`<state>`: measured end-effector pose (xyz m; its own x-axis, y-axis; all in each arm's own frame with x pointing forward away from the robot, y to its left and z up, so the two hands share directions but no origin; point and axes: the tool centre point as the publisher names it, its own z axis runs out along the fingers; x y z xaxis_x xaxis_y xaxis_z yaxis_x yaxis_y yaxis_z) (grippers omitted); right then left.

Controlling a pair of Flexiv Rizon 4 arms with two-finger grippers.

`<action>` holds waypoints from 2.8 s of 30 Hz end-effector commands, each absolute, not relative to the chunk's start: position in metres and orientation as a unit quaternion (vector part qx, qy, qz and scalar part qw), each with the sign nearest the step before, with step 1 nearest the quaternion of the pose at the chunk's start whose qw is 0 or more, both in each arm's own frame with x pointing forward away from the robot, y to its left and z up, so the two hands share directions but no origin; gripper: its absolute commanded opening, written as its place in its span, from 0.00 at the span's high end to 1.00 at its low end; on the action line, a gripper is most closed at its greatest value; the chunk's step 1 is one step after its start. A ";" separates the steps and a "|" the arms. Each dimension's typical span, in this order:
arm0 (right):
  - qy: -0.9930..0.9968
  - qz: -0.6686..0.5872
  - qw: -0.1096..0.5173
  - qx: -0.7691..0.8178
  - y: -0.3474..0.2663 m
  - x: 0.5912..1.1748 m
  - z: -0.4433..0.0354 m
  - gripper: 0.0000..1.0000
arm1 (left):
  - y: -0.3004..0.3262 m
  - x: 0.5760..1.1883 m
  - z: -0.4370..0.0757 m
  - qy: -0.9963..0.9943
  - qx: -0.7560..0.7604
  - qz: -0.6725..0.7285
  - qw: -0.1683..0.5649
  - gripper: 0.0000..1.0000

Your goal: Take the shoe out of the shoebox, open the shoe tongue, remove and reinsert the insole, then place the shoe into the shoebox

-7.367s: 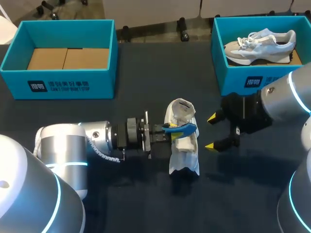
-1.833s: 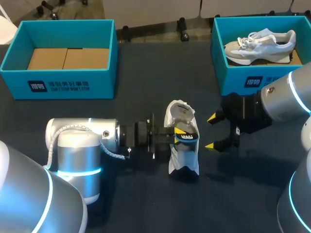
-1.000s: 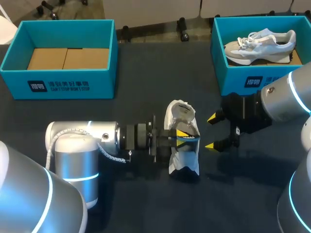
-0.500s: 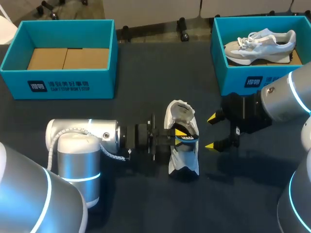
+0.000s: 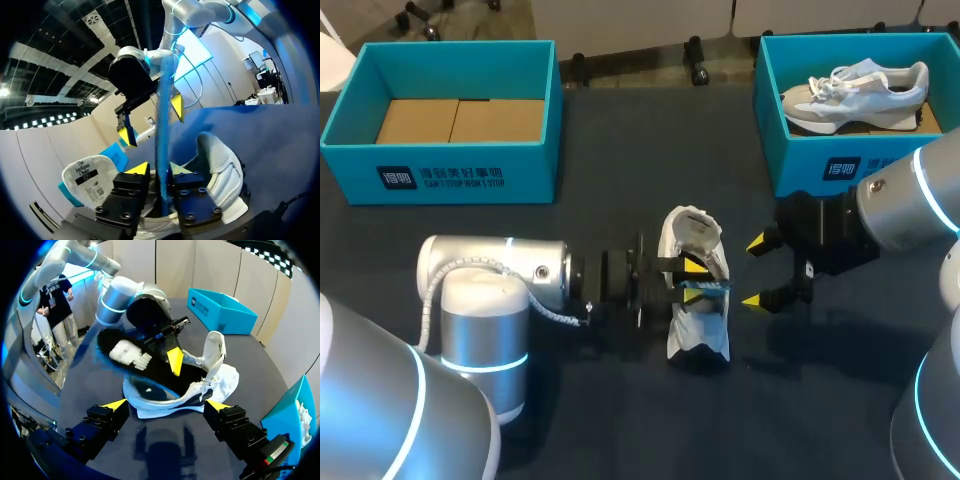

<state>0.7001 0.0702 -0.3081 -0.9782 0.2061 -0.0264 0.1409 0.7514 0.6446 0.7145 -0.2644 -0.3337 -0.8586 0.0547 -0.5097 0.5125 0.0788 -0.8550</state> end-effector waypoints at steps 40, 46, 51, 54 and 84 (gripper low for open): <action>0.935 0.340 0.048 0.093 0.070 0.700 -0.308 0.00 | -0.266 0.707 -0.356 0.729 0.233 -0.621 0.171 1.00; 0.935 0.340 0.048 0.093 0.070 0.700 -0.308 0.00 | -0.268 0.706 -0.348 0.725 0.234 -0.624 0.174 1.00; 0.935 0.340 0.048 0.093 0.070 0.700 -0.308 0.00 | -0.265 0.702 -0.338 0.720 0.235 -0.630 0.174 0.58; 0.935 0.340 0.048 0.093 0.070 0.700 -0.308 0.00 | -0.264 0.701 -0.333 0.718 0.237 -0.631 0.174 0.44; 0.935 0.340 0.048 0.093 0.070 0.700 -0.308 0.00 | -0.260 0.697 -0.341 0.722 0.249 -0.626 0.160 1.00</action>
<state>0.7001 0.0702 -0.3081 -0.9782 0.2061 -0.0265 0.1409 0.7514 0.6446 0.6956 -0.2598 -0.3395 -0.8243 0.1495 -0.5461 0.5612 0.0887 -0.8229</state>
